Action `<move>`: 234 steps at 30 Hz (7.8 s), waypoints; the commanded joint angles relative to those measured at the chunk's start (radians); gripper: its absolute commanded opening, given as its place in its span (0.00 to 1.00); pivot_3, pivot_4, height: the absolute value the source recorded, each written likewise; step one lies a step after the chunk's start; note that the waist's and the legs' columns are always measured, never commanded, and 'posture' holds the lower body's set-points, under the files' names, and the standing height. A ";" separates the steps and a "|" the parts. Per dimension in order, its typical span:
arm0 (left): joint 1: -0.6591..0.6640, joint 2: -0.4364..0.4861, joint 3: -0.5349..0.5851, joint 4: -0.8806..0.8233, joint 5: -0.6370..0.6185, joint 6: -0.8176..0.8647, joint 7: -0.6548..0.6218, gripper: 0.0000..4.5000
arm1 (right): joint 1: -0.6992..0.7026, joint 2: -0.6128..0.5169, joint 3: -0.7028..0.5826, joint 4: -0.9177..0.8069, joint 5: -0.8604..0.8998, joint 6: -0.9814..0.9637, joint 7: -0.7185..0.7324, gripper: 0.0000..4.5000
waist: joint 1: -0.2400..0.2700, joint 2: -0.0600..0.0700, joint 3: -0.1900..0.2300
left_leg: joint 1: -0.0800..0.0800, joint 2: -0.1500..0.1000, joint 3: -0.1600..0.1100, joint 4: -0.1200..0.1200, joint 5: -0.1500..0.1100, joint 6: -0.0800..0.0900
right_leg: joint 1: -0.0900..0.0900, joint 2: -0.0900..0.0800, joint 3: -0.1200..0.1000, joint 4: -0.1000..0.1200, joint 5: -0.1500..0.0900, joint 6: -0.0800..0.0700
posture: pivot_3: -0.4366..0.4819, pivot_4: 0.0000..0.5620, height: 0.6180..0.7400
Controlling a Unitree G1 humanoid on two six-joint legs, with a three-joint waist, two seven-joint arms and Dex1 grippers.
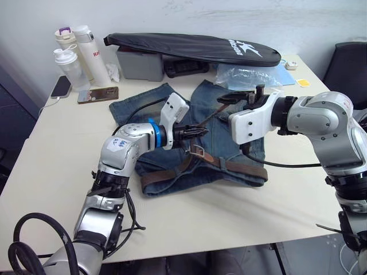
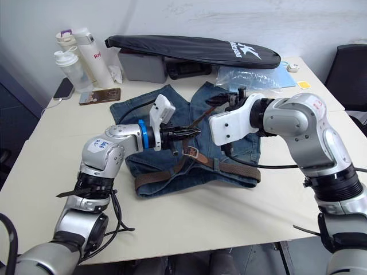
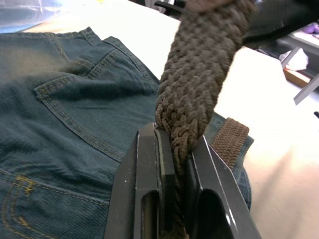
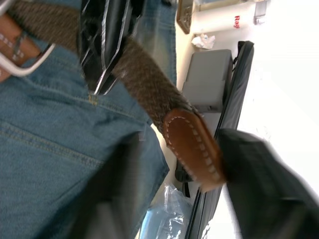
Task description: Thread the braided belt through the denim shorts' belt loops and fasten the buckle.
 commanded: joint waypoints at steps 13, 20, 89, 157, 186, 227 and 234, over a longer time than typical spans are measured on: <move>0.059 -0.170 0.293 -0.110 -0.246 0.317 0.286 0.00 | 0.283 0.010 -0.243 -0.349 0.505 0.704 0.030 0.99 | 0.012 -0.001 0.000 | -0.001 0.001 -0.001 -0.001 -0.001 -0.002 | 0.002 0.000 -0.001 -0.002 0.001 0.001 | 0.48 0.27 1.00; 0.102 -0.229 0.346 -0.177 -0.320 0.432 0.381 0.00 | 0.340 0.175 -0.244 -0.352 0.654 0.945 -0.129 0.41 | 0.023 -0.001 0.001 | 0.000 0.003 -0.001 -0.001 -0.001 -0.008 | 0.002 0.002 -0.002 -0.003 0.001 0.001 | 0.48 0.27 1.00; 0.117 -0.109 0.600 -0.119 -0.510 0.539 0.514 0.00 | 0.274 0.319 0.012 0.002 0.595 0.724 -0.114 0.01 | 0.020 -0.006 0.001 | 0.001 0.009 0.000 -0.009 0.001 -0.019 | 0.000 0.008 -0.002 -0.012 0.001 0.001 | 0.48 0.27 1.00; 0.206 -0.019 0.584 -0.173 -0.598 0.513 0.566 0.00 | 0.288 0.460 0.097 0.380 0.511 0.459 0.057 0.01 | -0.001 -0.006 0.002 | 0.002 0.010 0.000 -0.014 0.001 -0.020 | 0.000 0.008 -0.003 -0.012 0.001 0.001 | 0.48 0.27 1.00; 0.220 -0.029 0.576 -0.186 -0.611 0.497 0.588 0.00 | 0.208 0.489 0.106 0.458 0.535 0.483 0.223 0.01 | -0.003 -0.006 -0.001 | 0.004 0.011 0.000 -0.014 0.002 -0.023 | 0.001 0.008 -0.002 -0.014 0.001 0.001 | 0.48 0.27 1.00; 0.212 -0.021 0.560 -0.184 -0.621 0.477 0.595 0.00 | 0.152 0.474 0.198 0.513 0.386 0.495 0.209 0.01 | -0.004 -0.005 0.001 | 0.003 0.011 0.000 -0.016 0.002 -0.023 | 0.000 0.006 -0.003 -0.013 0.001 0.001 | 0.48 0.27 1.00; 0.230 -0.044 0.567 -0.215 -0.652 0.486 0.626 0.00 | 0.133 0.501 0.267 0.528 0.331 0.626 0.159 0.01 | -0.006 -0.006 -0.004 | 0.004 0.012 0.000 -0.016 0.001 -0.024 | 0.001 0.006 -0.003 -0.012 0.001 0.001 | 0.48 0.27 1.00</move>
